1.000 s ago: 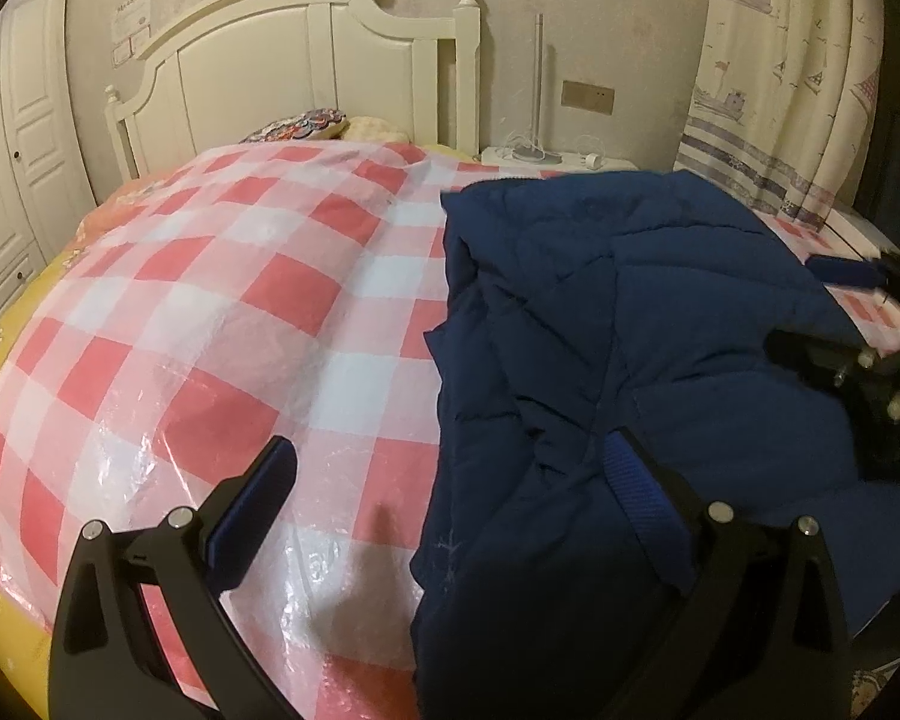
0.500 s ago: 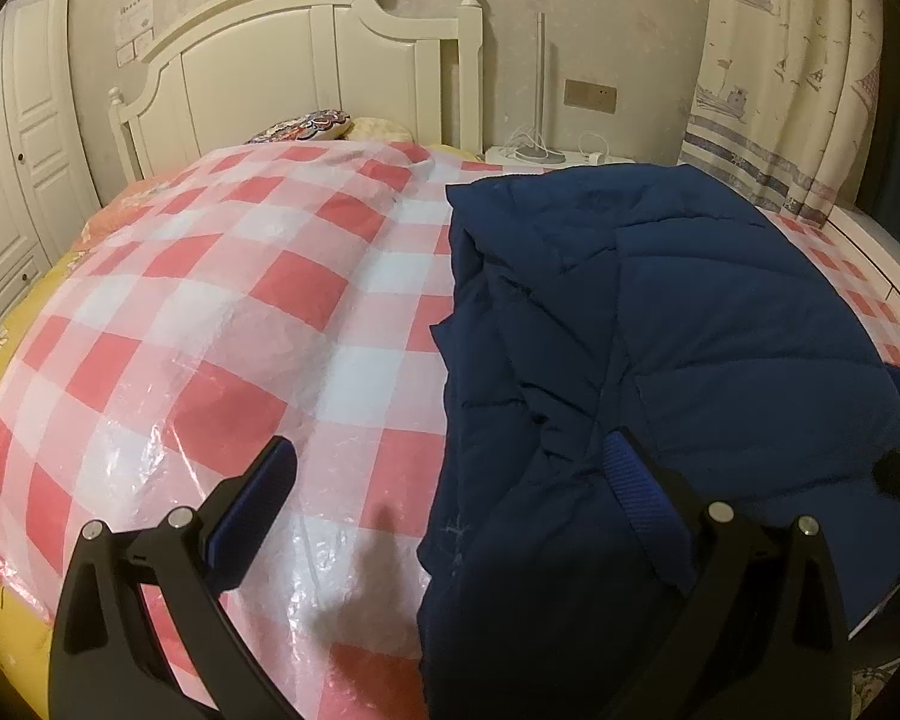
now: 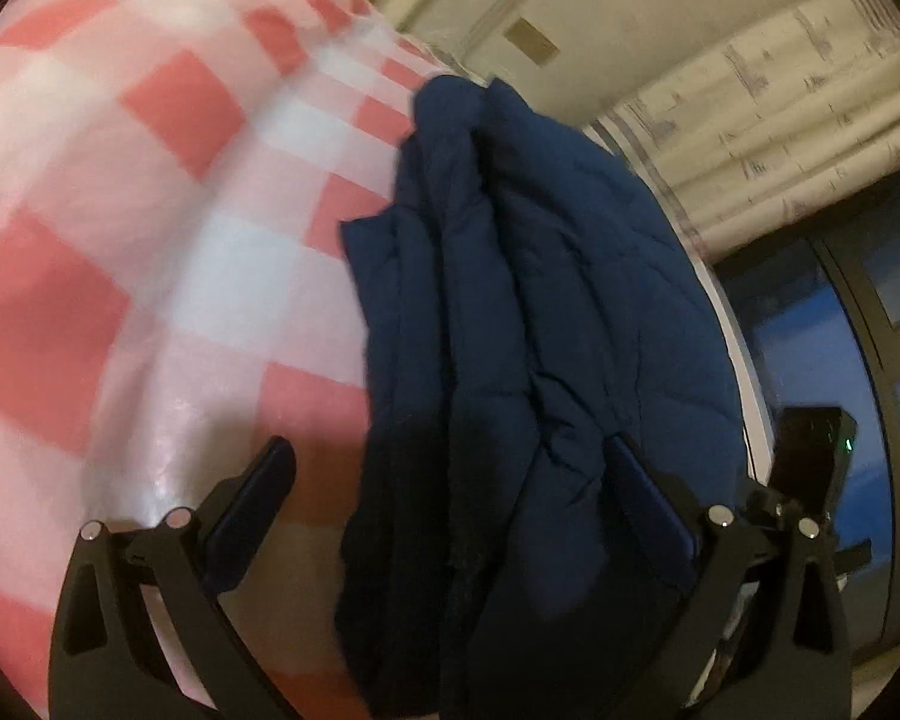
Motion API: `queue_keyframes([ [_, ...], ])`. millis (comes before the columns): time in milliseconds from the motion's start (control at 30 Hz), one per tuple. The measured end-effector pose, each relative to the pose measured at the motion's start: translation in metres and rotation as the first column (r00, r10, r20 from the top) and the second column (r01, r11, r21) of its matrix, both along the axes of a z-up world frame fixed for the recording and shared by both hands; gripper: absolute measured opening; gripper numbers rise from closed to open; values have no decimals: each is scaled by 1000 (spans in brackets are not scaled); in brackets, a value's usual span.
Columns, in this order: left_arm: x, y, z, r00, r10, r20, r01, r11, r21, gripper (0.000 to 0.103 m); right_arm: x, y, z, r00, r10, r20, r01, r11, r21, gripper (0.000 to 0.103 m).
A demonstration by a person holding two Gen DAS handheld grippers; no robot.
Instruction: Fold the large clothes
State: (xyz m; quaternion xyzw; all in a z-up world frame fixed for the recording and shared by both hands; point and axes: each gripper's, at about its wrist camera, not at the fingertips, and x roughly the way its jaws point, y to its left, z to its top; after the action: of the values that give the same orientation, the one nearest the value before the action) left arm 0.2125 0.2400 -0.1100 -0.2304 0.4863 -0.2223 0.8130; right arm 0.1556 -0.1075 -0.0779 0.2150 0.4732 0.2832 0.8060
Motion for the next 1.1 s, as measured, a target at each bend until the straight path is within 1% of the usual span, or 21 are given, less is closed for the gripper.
queue_keyframes([
  [167,1,-4,-3,999,-49,-5,49,998,-40,101,3,-10,-6,998,50,-29,-49,998,37,99],
  [200,-1,-6,-4,998,-54,11,55,998,-32,101,2,-13,-6,998,53,-33,-51,998,47,99],
  [267,-3,-14,-2,997,-70,33,69,997,35,101,4,-16,-10,998,51,-48,-47,996,76,99],
  [300,-5,-18,1,996,-72,51,69,996,53,92,3,-14,-14,997,50,-54,-45,995,88,99],
  [333,-7,-23,8,994,-86,73,83,996,38,70,4,-10,-12,998,52,-42,-48,995,83,99],
  [367,-9,-26,13,993,-77,93,73,996,53,66,3,-7,-10,999,51,-16,-50,996,72,99],
  [400,-9,-36,22,989,-57,133,39,991,128,58,-1,-3,-6,999,47,23,-48,997,61,98],
  [433,-7,-43,28,986,-45,160,18,986,166,50,-5,-1,0,997,35,71,-39,998,49,89],
  [467,-3,-51,32,983,-34,179,1,983,182,46,-8,0,5,993,21,119,-24,999,28,81],
  [533,12,-69,42,980,-29,195,-3,986,165,37,-6,-7,17,981,-26,193,27,1000,0,74],
  [667,42,-119,65,963,-41,268,-9,984,180,35,12,-36,47,949,-84,303,112,991,-75,69],
  [733,62,-148,69,961,-20,277,-27,986,165,35,29,-55,62,936,-121,331,161,982,-96,69],
  [800,81,-172,60,972,-10,234,-32,984,174,39,49,-73,64,942,-122,313,164,980,-113,69],
  [867,94,-189,41,981,3,192,-43,978,205,57,76,-96,46,963,-157,218,191,971,-143,73],
  [900,89,-192,39,971,29,237,-86,968,234,73,83,-105,32,970,-190,149,215,962,-171,77],
  [933,80,-194,42,958,46,282,-130,949,287,80,86,-110,24,970,-224,92,237,956,-173,89],
  [967,75,-198,47,946,52,321,-162,931,326,82,79,-116,23,964,-253,83,262,956,-135,94],
  [1000,64,-200,52,928,54,369,-202,905,375,89,67,-119,26,958,-267,104,278,954,-115,94],
  [1033,47,-202,59,900,56,433,-263,862,434,97,52,-118,32,951,-276,139,294,948,-125,94],
  [1067,33,-204,67,874,55,482,-309,829,466,100,34,-115,39,936,-298,188,328,932,-153,94],
  [1100,11,-205,76,840,49,540,-358,798,484,101,20,-113,47,918,-314,241,360,916,-178,94],
])
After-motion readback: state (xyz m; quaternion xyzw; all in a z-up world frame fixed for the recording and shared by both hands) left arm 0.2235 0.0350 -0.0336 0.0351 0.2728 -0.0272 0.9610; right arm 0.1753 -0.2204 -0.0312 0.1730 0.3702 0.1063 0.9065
